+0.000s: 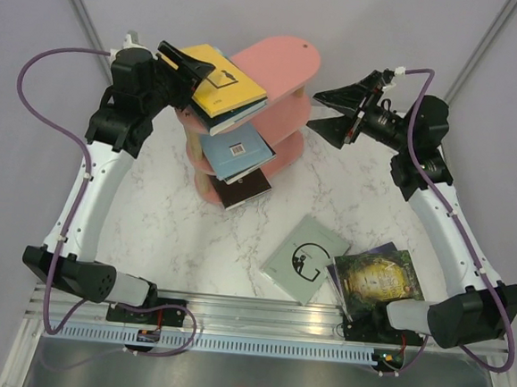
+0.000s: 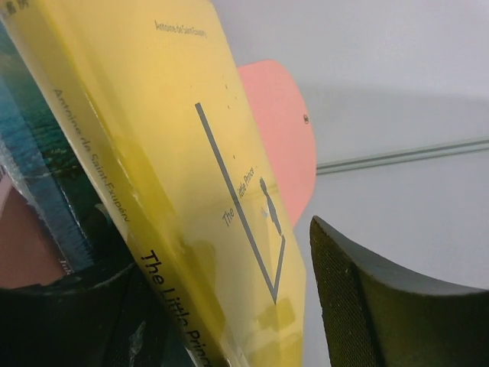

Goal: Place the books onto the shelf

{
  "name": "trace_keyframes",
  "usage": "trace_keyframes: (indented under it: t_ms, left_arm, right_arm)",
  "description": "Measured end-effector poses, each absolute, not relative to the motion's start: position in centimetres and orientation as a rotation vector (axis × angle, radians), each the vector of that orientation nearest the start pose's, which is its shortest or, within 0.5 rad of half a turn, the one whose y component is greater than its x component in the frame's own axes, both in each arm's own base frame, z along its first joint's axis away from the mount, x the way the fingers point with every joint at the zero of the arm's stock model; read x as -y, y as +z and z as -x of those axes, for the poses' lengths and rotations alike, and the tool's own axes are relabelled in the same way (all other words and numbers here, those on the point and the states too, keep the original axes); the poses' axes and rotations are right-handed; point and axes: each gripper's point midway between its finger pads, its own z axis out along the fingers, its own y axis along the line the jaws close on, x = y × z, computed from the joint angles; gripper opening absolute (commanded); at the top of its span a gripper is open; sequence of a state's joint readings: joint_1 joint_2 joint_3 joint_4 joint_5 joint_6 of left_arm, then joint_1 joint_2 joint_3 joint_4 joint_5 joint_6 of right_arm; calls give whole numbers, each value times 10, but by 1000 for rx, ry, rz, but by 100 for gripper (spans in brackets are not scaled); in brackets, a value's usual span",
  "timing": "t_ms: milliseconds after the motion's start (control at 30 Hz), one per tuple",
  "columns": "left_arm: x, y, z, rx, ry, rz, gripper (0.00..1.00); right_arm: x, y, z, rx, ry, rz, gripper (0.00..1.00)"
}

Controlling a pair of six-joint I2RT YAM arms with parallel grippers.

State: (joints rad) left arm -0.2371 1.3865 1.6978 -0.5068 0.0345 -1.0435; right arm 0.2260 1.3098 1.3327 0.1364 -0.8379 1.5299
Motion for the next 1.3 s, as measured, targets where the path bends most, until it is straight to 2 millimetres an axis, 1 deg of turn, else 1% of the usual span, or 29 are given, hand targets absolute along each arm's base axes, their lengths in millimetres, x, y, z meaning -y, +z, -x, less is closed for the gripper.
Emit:
trace_keyframes:
  t_ms: [100, 167, 267, 333, 467, 567, 700, 800, 833, 900, 933, 1000, 1067, 1167, 1267, 1300]
  left_arm:
    - [138, 437, -405, -1761, -887, 680, 77]
    - [133, 438, -403, -1776, -839, 668, 79]
    - [125, 442, -398, -1784, -776, 652, 82]
    - [119, 447, -394, -1785, -737, 641, 87]
    - [108, 450, -384, -1803, -656, 620, 90]
    - [98, 457, -378, -1796, -589, 612, 95]
    - [82, 462, -368, -1787, -497, 611, 96]
    - [72, 464, -355, -1788, -445, 609, 96]
    - [69, 466, -347, -1786, -438, 603, 96]
    - [65, 470, -331, -1774, -437, 594, 98]
    - [62, 468, -321, -1777, -435, 591, 99]
    - [58, 456, -299, -1790, -432, 589, 99]
    - [55, 432, -276, -1836, -426, 588, 99]
    - [55, 382, -247, -1929, -432, 592, 99]
    - [58, 330, -221, -2025, -453, 609, 97]
    - [60, 313, -213, -2060, -465, 614, 97]
  right_arm:
    - [-234, 456, -310, -1807, 1924, -316, 98]
    - [-234, 455, -310, -1808, 1924, -317, 98]
    - [-234, 453, -309, -1813, 1924, -322, 98]
    - [-233, 451, -309, -1817, 1924, -327, 98]
    - [-233, 448, -307, -1821, 1923, -331, 98]
    - [-233, 448, -306, -1821, 1923, -331, 98]
    - [-231, 445, -304, -1822, 1910, -326, 97]
    - [-227, 435, -303, -1856, 1866, -338, 96]
    - [-226, 428, -304, -1884, 1836, -348, 96]
    - [-223, 406, -305, -1958, 1751, -377, 96]
    - [-221, 392, -306, -2009, 1697, -403, 96]
    - [-215, 358, -306, -2119, 1590, -465, 95]
    - [-210, 321, -301, -2218, 1500, -515, 94]
    - [-199, 257, -290, -2385, 1356, -623, 91]
    - [-190, 209, -278, -2511, 1236, -699, 86]
    - [-187, 196, -276, -2543, 1196, -717, 79]
